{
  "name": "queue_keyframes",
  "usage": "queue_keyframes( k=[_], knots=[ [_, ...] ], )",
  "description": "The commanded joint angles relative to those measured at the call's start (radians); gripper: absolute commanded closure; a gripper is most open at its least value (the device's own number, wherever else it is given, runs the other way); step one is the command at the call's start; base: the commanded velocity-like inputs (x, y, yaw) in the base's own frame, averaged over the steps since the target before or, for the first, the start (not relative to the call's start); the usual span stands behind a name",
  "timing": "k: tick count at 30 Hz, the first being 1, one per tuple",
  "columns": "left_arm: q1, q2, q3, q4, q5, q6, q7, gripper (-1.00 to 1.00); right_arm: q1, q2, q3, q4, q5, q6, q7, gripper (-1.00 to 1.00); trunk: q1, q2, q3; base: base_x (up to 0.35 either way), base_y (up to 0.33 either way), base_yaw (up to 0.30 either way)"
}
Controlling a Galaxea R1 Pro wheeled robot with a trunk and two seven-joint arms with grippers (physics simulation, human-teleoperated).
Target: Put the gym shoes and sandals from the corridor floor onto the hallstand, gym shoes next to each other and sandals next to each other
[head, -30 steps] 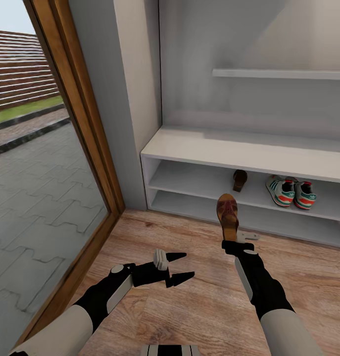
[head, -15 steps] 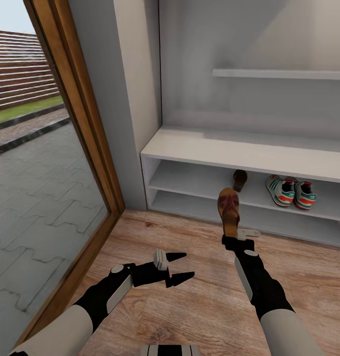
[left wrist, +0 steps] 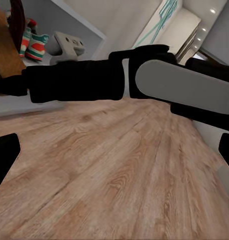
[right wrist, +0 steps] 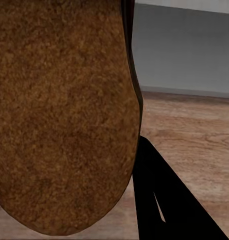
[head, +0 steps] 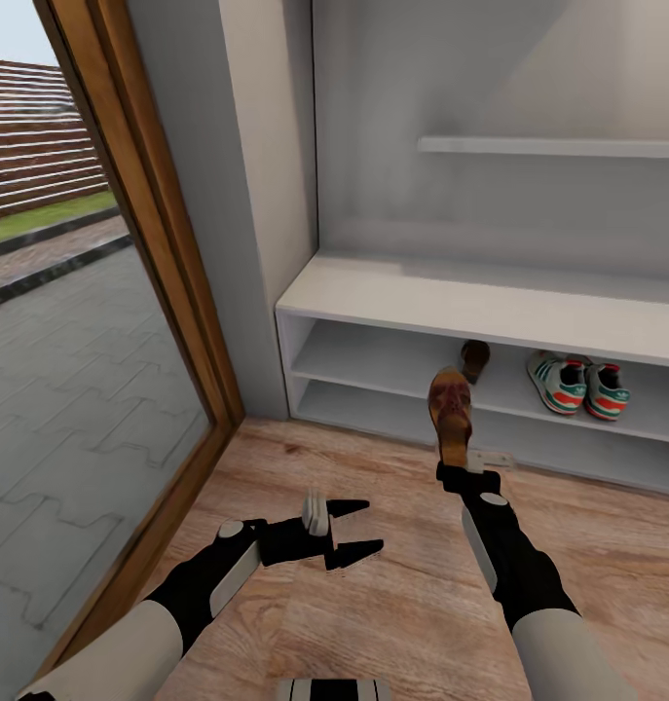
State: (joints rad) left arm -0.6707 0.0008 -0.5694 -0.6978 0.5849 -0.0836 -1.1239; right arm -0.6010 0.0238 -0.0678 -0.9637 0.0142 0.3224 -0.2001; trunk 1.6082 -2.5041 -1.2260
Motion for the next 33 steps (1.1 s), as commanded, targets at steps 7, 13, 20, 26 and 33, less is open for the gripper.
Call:
queue_keyframes(
  k=[7,13,20,26,33],
  knots=[
    [-0.001,0.001,-0.004,0.001,0.006,-0.009,-0.002,-1.0,0.0,0.0,-0.001,-0.001,-0.002,0.006,-0.004,1.0,0.0,0.0,-0.001,0.15,0.0,0.0],
    [-0.001,0.0,-0.004,0.001,0.006,-0.009,-0.002,-1.0,0.0,0.0,-0.001,-0.001,-0.002,0.006,-0.004,1.0,0.0,0.0,-0.001,0.187,0.0,0.0],
    [-0.001,0.0,-0.004,0.001,0.006,-0.009,-0.002,-1.0,0.0,0.0,-0.001,-0.002,-0.001,0.006,-0.004,1.0,0.0,0.0,-0.001,0.336,0.0,0.0],
    [-0.001,0.0,-0.004,0.001,0.006,-0.009,-0.002,-1.0,0.0,0.0,-0.001,-0.003,0.0,0.007,-0.004,1.0,0.0,0.0,-0.001,0.322,-0.056,0.0],
    [-0.001,0.001,-0.004,0.001,0.006,-0.009,-0.004,-1.0,0.0,0.0,-0.001,-0.003,0.0,0.007,-0.004,1.0,0.0,0.0,-0.001,0.081,-0.016,0.0]
  ],
)
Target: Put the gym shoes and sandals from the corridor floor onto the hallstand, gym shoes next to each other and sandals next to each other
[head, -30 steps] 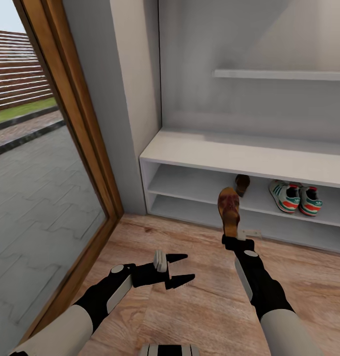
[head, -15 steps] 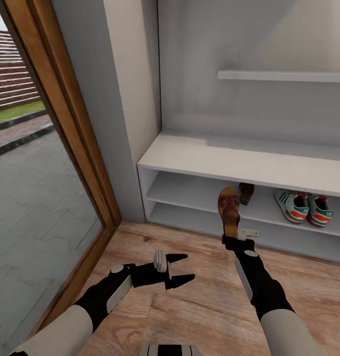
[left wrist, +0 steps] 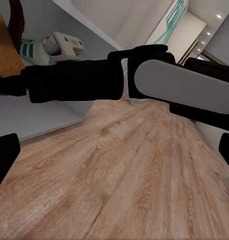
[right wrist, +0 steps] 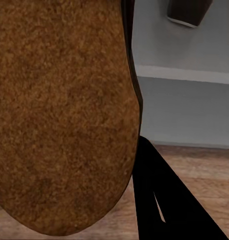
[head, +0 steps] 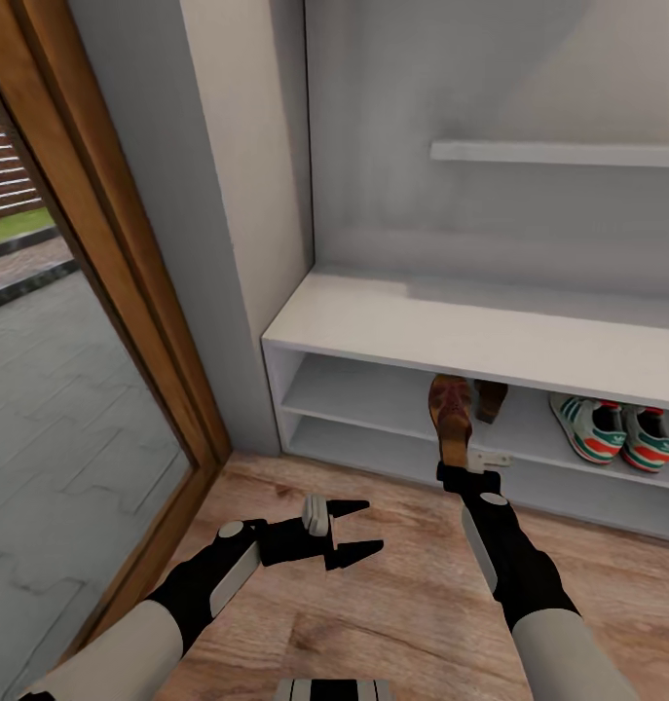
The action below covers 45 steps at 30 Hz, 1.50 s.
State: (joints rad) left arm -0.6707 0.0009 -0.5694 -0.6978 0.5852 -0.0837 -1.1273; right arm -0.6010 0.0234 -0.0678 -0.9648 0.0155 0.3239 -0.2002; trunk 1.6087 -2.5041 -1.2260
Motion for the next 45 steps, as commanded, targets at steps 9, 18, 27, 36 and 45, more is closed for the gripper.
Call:
queue_keyframes(
  k=[9,18,27,36,45],
  knots=[
    [-0.001,0.0,-0.004,0.001,0.006,-0.008,0.0,-1.0,0.0,0.0,-0.001,-0.002,-0.002,0.006,-0.004,1.0,0.0,0.0,-0.001,0.24,-0.027,0.0],
    [-0.001,0.0,-0.004,0.001,0.006,-0.008,0.0,-1.0,0.0,0.0,-0.001,-0.002,-0.002,0.006,-0.004,1.0,0.0,0.0,-0.001,0.191,-0.025,0.0],
    [-0.001,-0.001,-0.004,0.001,0.006,-0.008,0.0,-1.0,0.0,0.0,-0.002,-0.002,-0.003,0.006,-0.005,1.0,0.0,0.0,-0.001,0.186,-0.045,0.0],
    [-0.001,-0.001,-0.005,0.001,0.005,-0.008,0.0,-1.0,0.0,0.0,-0.002,-0.002,-0.003,0.006,-0.004,1.0,0.0,0.0,-0.001,0.1,-0.049,0.0],
    [-0.001,0.0,-0.004,0.001,0.005,-0.008,-0.02,-1.0,0.0,0.0,-0.002,-0.002,-0.005,0.006,-0.005,1.0,0.0,0.0,-0.001,0.121,-0.094,0.0]
  ],
)
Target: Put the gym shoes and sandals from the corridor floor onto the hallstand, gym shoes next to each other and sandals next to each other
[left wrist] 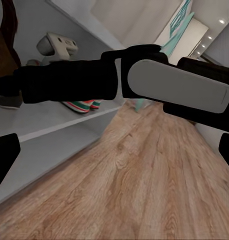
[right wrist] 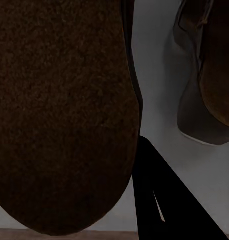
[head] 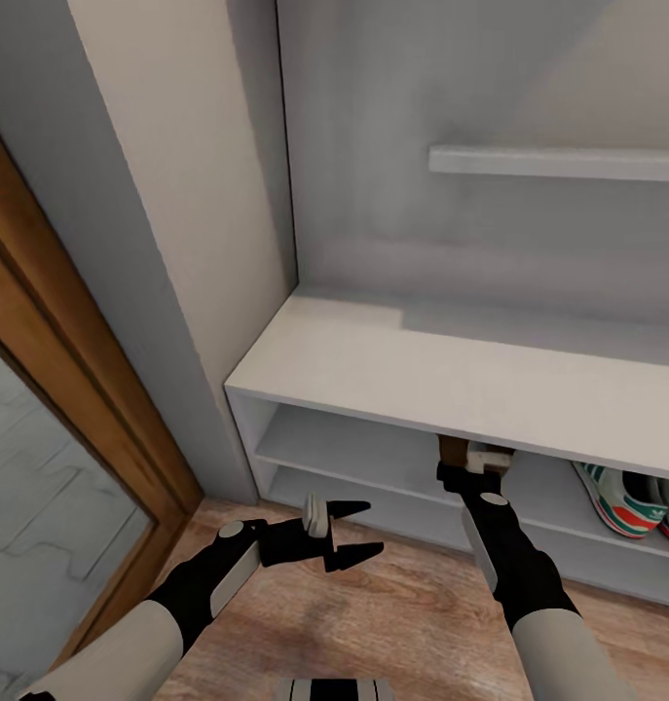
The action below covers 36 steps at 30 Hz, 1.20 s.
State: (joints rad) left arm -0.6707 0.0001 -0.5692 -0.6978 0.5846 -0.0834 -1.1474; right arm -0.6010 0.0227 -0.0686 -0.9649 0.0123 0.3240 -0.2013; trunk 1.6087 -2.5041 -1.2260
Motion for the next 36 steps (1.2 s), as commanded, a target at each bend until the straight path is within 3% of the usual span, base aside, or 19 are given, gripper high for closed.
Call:
queue_keyframes(
  k=[1,13,14,28,36],
  knots=[
    [-0.001,0.001,-0.005,0.001,0.006,-0.009,-0.004,-1.0,0.0,0.001,-0.001,-0.002,-0.001,0.006,-0.004,1.0,0.0,0.0,-0.001,0.013,-0.008,0.0],
    [-0.001,0.001,-0.005,0.001,0.006,-0.009,-0.008,-1.0,0.0,0.001,0.001,-0.003,0.001,0.006,-0.004,1.0,0.0,0.0,-0.001,0.032,-0.034,0.0],
    [-0.001,0.001,-0.005,0.001,0.006,-0.009,-0.008,-1.0,0.0,0.001,0.001,-0.003,0.001,0.006,-0.004,-1.0,0.0,0.0,-0.001,0.005,-0.005,0.0],
    [-0.001,0.001,-0.005,0.001,0.006,-0.009,-0.009,-1.0,0.0,0.001,0.001,-0.004,0.0,0.006,-0.004,-1.0,0.0,0.0,-0.001,-0.008,0.0,0.0],
    [-0.001,0.001,-0.005,0.001,0.006,-0.009,-0.009,-1.0,0.0,0.001,0.002,-0.006,-0.001,0.004,-0.004,-1.0,0.0,0.0,-0.001,-0.296,0.0,0.0]
  ],
)
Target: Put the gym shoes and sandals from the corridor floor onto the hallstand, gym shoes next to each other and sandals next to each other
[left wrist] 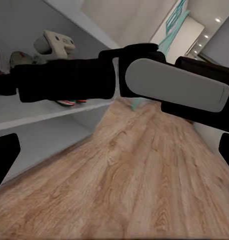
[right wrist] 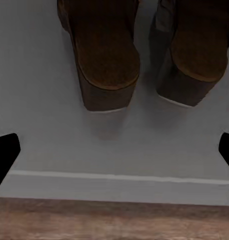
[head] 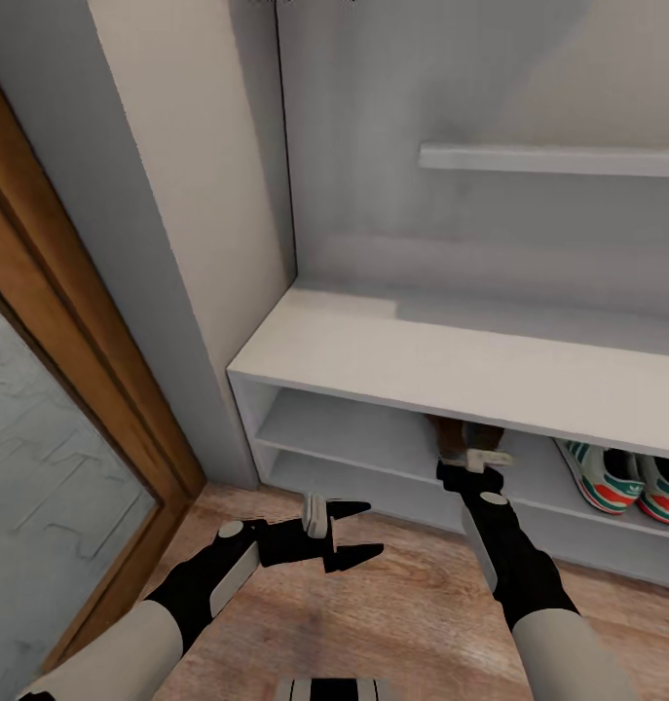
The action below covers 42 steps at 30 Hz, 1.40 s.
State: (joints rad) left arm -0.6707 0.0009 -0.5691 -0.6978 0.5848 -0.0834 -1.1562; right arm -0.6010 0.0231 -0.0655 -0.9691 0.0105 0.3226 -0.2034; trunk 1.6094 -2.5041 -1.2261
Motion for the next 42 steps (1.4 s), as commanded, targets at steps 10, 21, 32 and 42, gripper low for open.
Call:
queue_keyframes(
  k=[10,21,32,42],
  knots=[
    [-0.001,0.001,-0.005,0.001,0.006,-0.009,-0.014,-1.0,0.001,0.001,-0.002,0.0,-0.003,0.006,0.001,-1.0,-0.001,0.0,-0.001,-0.34,0.0,0.0],
    [-0.001,0.034,0.002,0.0,0.006,-0.009,-0.078,-1.0,0.016,0.001,-0.005,0.003,-0.013,0.006,0.002,-1.0,-0.001,0.0,-0.001,-0.341,0.0,0.0],
    [-0.001,0.055,0.004,0.001,0.008,-0.009,-0.111,-1.0,0.017,0.001,-0.002,0.002,-0.012,0.007,0.001,-1.0,-0.001,0.0,-0.001,-0.342,0.0,0.0],
    [-0.001,0.054,0.005,0.001,0.007,-0.009,-0.106,-1.0,0.017,0.001,-0.004,0.001,-0.013,0.007,0.0,-1.0,-0.001,0.0,-0.001,-0.303,0.0,0.0]
  ],
)
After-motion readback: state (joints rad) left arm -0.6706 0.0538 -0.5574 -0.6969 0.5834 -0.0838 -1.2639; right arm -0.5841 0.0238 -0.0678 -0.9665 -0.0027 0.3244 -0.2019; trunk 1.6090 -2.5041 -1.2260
